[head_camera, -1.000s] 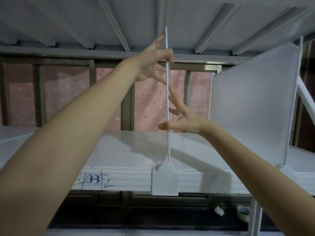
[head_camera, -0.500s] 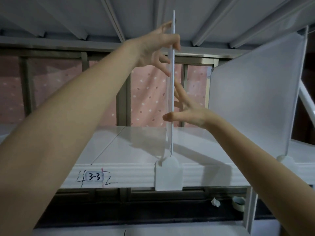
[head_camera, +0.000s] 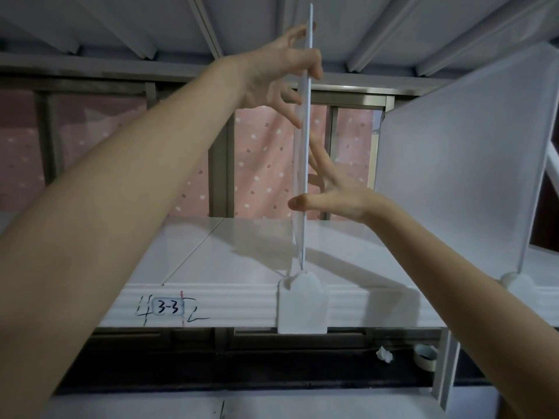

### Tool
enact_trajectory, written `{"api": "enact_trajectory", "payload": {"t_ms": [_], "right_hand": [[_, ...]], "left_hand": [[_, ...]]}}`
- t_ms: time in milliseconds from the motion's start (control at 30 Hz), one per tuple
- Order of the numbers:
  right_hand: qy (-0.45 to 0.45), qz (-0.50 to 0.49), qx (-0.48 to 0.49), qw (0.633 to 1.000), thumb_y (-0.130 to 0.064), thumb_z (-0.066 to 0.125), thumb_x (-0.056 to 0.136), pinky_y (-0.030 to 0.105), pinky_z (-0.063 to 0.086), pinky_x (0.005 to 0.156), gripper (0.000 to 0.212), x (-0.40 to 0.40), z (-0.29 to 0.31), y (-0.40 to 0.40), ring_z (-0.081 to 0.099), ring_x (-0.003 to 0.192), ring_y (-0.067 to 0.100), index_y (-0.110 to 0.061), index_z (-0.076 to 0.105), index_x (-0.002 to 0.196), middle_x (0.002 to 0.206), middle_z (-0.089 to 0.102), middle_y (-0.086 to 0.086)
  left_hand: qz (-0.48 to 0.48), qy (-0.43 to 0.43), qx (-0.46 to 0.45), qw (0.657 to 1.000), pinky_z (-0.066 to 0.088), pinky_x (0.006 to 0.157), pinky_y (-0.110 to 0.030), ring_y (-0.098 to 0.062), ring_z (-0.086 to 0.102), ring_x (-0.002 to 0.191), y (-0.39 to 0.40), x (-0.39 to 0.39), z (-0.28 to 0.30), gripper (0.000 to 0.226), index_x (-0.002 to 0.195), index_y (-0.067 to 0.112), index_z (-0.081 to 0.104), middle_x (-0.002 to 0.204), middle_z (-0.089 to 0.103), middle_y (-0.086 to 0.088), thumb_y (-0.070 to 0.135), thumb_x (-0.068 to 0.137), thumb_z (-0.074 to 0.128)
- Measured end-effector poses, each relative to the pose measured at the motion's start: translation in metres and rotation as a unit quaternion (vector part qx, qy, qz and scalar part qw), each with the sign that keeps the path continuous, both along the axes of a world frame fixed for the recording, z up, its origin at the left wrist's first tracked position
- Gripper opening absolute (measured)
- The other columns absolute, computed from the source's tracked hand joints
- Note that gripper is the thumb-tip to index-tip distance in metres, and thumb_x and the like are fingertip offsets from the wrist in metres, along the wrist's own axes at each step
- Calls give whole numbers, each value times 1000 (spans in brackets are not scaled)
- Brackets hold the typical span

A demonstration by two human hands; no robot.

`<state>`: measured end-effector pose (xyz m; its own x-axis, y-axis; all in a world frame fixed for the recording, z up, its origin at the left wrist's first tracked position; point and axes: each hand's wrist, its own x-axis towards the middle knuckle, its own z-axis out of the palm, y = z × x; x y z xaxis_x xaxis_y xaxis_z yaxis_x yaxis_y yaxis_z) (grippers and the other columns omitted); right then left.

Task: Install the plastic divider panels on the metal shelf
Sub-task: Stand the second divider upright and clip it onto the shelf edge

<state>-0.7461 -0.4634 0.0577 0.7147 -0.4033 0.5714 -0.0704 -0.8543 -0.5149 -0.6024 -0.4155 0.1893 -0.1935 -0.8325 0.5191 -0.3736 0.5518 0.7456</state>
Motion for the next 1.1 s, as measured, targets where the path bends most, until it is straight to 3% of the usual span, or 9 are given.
{"api": "enact_trajectory", "payload": {"t_ms": [233, 567, 767, 900, 1000, 1100], "right_hand": [[-1, 5, 1, 1000, -38, 71, 63, 47, 19, 119, 123, -2, 2, 2, 6, 148, 19, -31, -14, 152, 161, -5, 0], [-22, 4, -2, 1000, -39, 69, 62, 53, 21, 117, 123, -6, -1, 9, 5, 148, 21, -29, -13, 152, 161, -6, 0], [-16, -3, -7, 1000, -40, 68, 62, 53, 19, 117, 123, -7, -1, 14, 5, 149, 21, -28, -14, 152, 161, -6, -1], [-9, -4, -17, 1000, -39, 68, 63, 55, 22, 116, 122, -6, 1, 17, 5, 149, 21, -29, -14, 152, 161, -7, -2], [-4, -5, -20, 1000, -36, 67, 64, 55, 25, 115, 119, -5, 0, 18, 9, 148, 22, -28, -12, 152, 160, -2, 1], [4, 4, -5, 1000, -31, 65, 65, 54, 27, 114, 116, -5, -4, 18, 12, 148, 22, -30, -11, 152, 161, 1, 1]], "left_hand": [[3, -14, -2, 1000, 57, 71, -48, -51, 45, 118, 2, -3, 4, 82, 146, 37, 23, 142, 25, -6, 16, 78, 63], [14, -26, -18, 999, 58, 71, -48, -52, 44, 117, 2, -9, 2, 81, 149, 35, 19, 142, 25, -8, 15, 82, 62], [20, -36, -22, 999, 58, 70, -47, -48, 44, 114, 3, -9, 4, 81, 149, 33, 19, 145, 26, -9, 18, 82, 62], [25, -56, -38, 997, 59, 71, -47, -36, 50, 108, 4, -8, 3, 83, 148, 33, 20, 147, 26, -9, 24, 78, 64], [32, -65, -76, 994, 54, 82, -56, -31, 38, 124, 2, -7, 0, 81, 144, 32, 25, 142, 28, -6, 30, 74, 66], [12, -30, -124, 992, 50, 87, -59, -28, 33, 128, -5, -4, -8, 89, 140, 27, 27, 133, 34, 1, 40, 62, 69]]}}
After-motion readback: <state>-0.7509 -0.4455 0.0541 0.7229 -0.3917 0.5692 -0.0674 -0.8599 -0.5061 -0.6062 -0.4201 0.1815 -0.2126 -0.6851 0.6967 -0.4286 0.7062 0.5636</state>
